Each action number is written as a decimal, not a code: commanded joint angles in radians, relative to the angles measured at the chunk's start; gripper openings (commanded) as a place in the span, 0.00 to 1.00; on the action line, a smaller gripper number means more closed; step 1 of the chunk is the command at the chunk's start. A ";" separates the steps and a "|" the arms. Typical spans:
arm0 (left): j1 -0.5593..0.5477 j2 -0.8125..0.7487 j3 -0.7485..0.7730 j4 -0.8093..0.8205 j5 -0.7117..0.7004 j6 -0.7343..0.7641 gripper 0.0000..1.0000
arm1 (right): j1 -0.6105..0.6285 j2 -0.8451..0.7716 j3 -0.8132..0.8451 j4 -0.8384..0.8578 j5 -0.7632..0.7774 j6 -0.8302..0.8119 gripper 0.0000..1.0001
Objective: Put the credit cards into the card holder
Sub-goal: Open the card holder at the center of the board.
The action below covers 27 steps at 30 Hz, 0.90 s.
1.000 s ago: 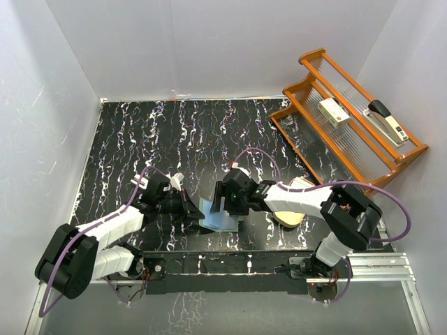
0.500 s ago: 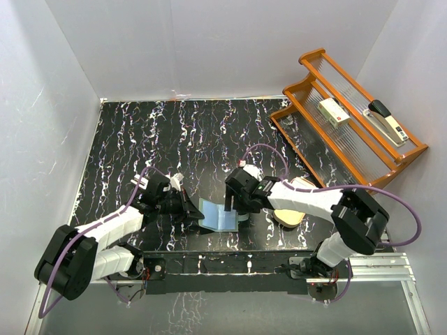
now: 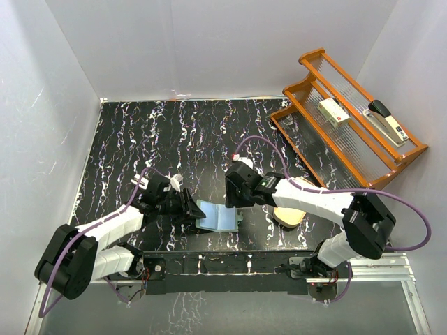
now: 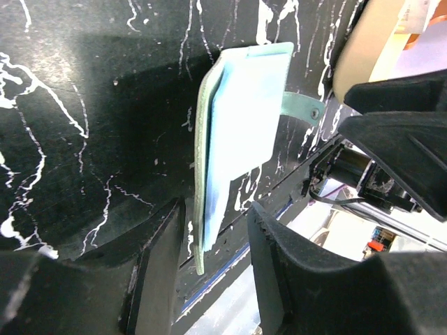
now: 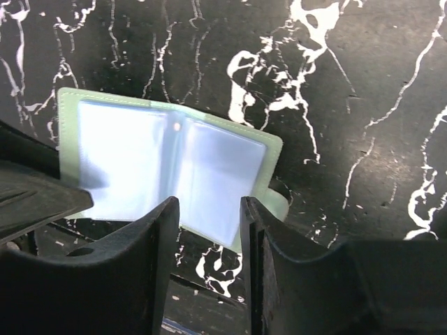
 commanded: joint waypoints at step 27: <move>-0.003 -0.061 0.084 -0.175 -0.040 0.111 0.00 | -0.160 -0.174 0.170 -0.316 0.391 -0.930 0.55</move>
